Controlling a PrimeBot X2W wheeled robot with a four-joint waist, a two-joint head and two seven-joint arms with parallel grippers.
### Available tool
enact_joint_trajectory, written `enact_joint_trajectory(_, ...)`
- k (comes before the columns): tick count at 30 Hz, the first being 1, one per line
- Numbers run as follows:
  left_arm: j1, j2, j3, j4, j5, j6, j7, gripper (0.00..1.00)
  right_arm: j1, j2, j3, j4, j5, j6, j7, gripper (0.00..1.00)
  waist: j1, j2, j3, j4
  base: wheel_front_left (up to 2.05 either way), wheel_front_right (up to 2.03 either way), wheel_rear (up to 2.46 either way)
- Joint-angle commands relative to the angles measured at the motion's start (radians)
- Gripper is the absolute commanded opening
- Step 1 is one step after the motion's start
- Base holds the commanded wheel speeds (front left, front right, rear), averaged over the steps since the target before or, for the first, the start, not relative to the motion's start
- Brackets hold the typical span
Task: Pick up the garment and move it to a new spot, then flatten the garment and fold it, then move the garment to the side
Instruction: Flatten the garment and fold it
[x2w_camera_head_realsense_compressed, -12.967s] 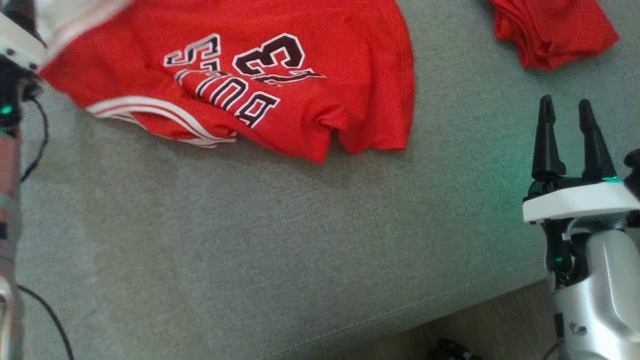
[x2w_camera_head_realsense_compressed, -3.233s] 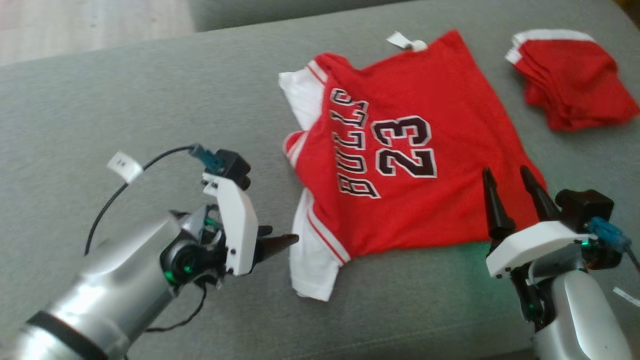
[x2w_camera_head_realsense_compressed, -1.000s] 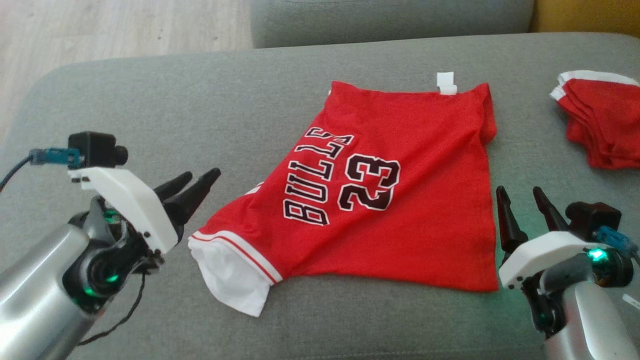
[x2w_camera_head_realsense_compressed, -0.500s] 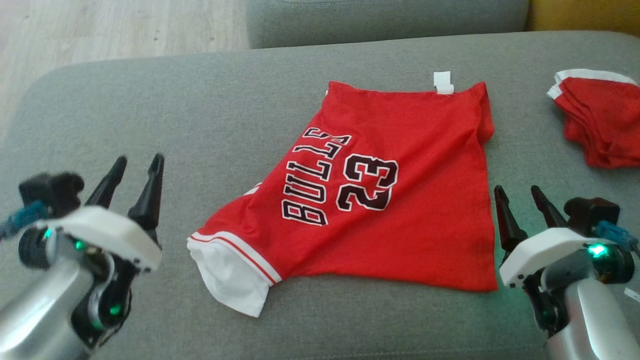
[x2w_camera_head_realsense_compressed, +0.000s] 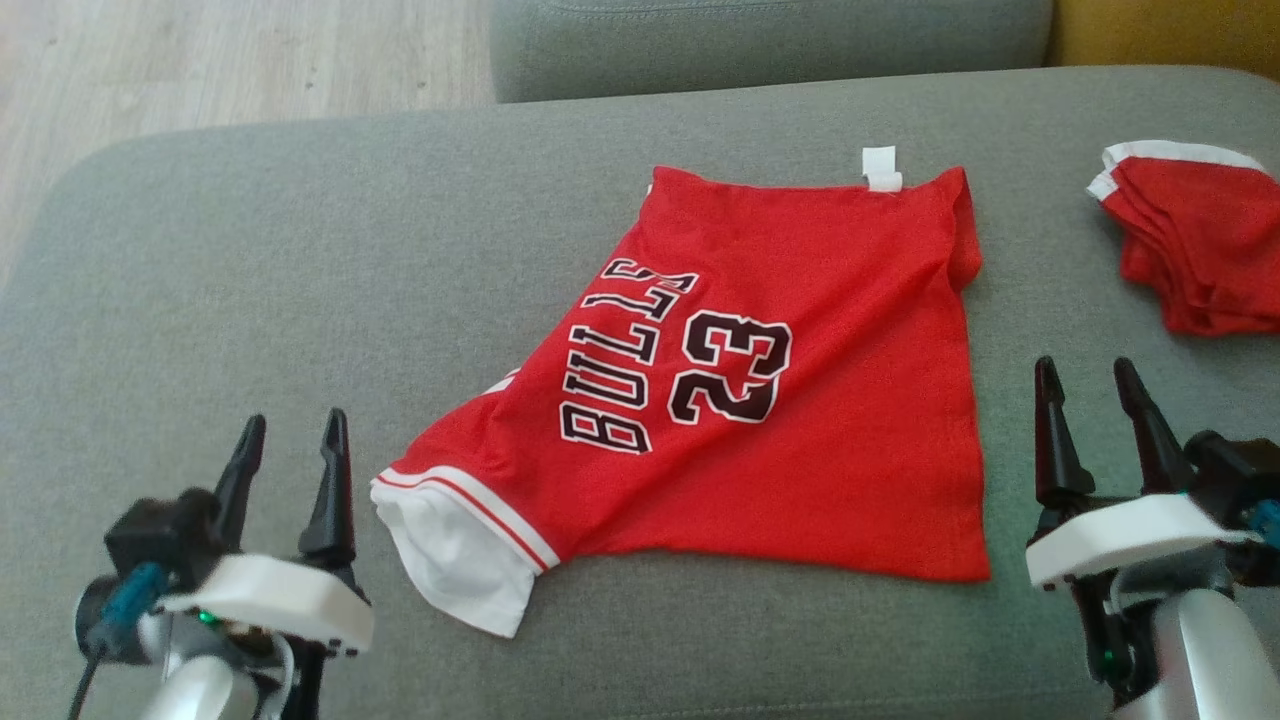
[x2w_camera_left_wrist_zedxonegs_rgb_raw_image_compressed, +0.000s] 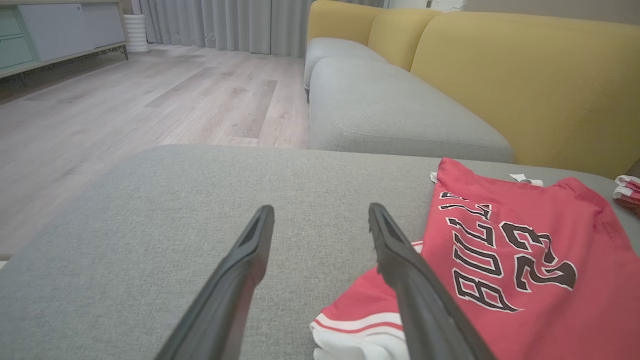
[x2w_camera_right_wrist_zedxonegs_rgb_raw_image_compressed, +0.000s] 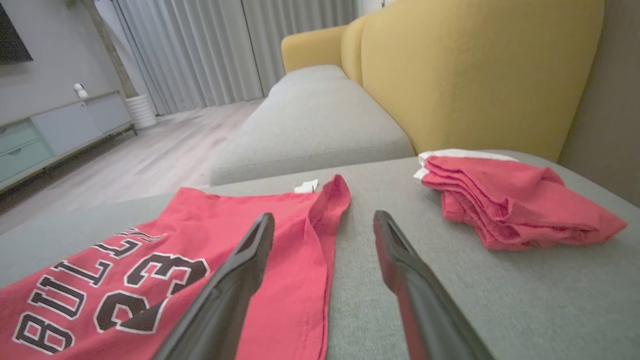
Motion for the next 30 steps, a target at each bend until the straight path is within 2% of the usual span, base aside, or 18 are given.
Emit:
enact_joint_trajectory(1, -0.027, -0.001, 0.078, -0.039, 0.035, -0.012, -0.012, 1.00, -0.001, -0.003, 0.030, -0.051, 0.007, -0.001, -0.027, 1.00, 0.0000, 0.0000, -0.004, -0.005, 0.00, 0.00, 0.00)
enact_joint_trajectory(6, 0.054, -0.071, 0.156, -0.048, 0.133, -0.069, -0.012, 1.00, 0.049, -0.002, 0.036, -0.079, 0.025, -0.001, -0.090, 1.00, 0.0000, 0.0000, -0.031, -0.012, 0.00, 0.00, 0.00)
enact_joint_trajectory(13, 0.122, -0.134, 0.250, -0.052, 0.228, -0.139, -0.012, 1.00, 0.108, -0.013, 0.043, -0.100, 0.036, -0.001, -0.125, 1.00, 0.0000, 0.0000, -0.064, -0.021, 0.00, 0.00, 0.00)
enact_joint_trajectory(22, 0.137, -0.198, 0.327, -0.033, 0.295, -0.210, -0.012, 1.00, 0.108, -0.029, 0.073, -0.103, 0.040, -0.001, -0.119, 1.00, 0.0000, 0.0000, -0.065, -0.030, 0.00, 0.00, 0.00)
enact_joint_trajectory(30, 0.134, -0.240, 0.361, -0.011, 0.327, -0.252, -0.012, 1.00, 0.104, -0.032, 0.070, -0.093, 0.042, -0.001, -0.103, 1.00, 0.0000, 0.0000, -0.059, -0.025, 0.00, 0.00, 0.00)
